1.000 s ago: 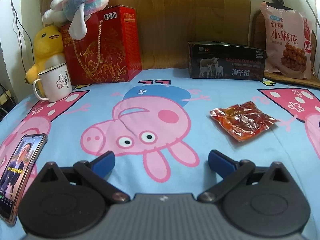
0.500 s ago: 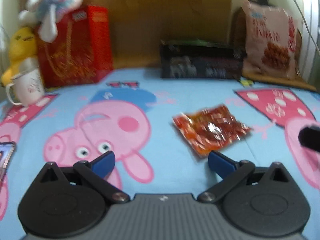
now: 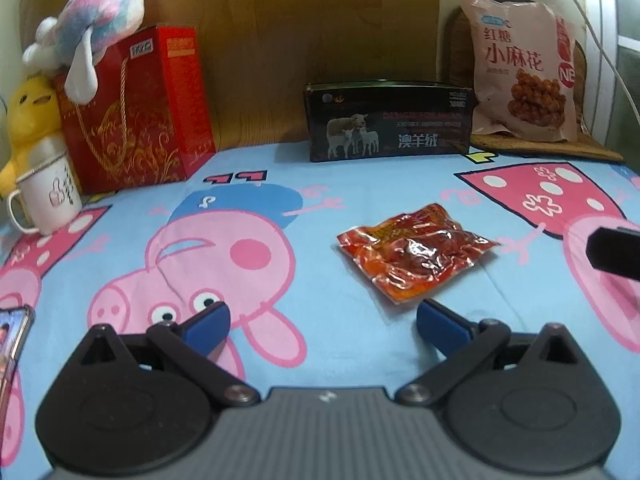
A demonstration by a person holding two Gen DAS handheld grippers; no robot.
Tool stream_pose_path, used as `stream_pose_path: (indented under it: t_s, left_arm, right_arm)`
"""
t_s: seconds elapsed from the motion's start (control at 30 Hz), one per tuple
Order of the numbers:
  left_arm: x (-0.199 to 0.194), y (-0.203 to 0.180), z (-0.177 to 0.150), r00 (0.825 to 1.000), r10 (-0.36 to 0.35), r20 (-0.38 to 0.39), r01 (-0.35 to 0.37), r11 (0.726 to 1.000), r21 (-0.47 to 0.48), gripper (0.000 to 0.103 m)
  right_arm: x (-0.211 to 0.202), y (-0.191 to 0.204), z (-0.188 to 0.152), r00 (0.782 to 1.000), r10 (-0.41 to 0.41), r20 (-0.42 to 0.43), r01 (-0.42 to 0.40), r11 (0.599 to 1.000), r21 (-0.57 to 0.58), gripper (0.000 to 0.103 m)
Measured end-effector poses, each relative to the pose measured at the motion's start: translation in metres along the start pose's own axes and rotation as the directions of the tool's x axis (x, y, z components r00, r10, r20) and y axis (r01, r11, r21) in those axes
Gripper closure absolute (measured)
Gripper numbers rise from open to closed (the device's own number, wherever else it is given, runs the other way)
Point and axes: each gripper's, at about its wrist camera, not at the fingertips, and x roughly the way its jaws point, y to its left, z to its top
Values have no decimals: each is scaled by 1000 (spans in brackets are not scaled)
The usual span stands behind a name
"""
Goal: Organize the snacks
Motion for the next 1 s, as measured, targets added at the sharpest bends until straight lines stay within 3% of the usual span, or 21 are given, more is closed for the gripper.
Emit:
stream_pose_path:
  t_s: [0.13, 1.0]
  left_arm:
    - [2, 7, -3, 999, -35, 9, 36, 997, -72, 0]
    - [1, 6, -3, 1000, -23, 8, 24, 997, -73, 0]
  right_arm:
    - [1, 0, 0, 1000, -8, -4, 8, 1000, -1, 6]
    - [9, 2, 0, 996, -87, -35, 87, 996, -2, 6]
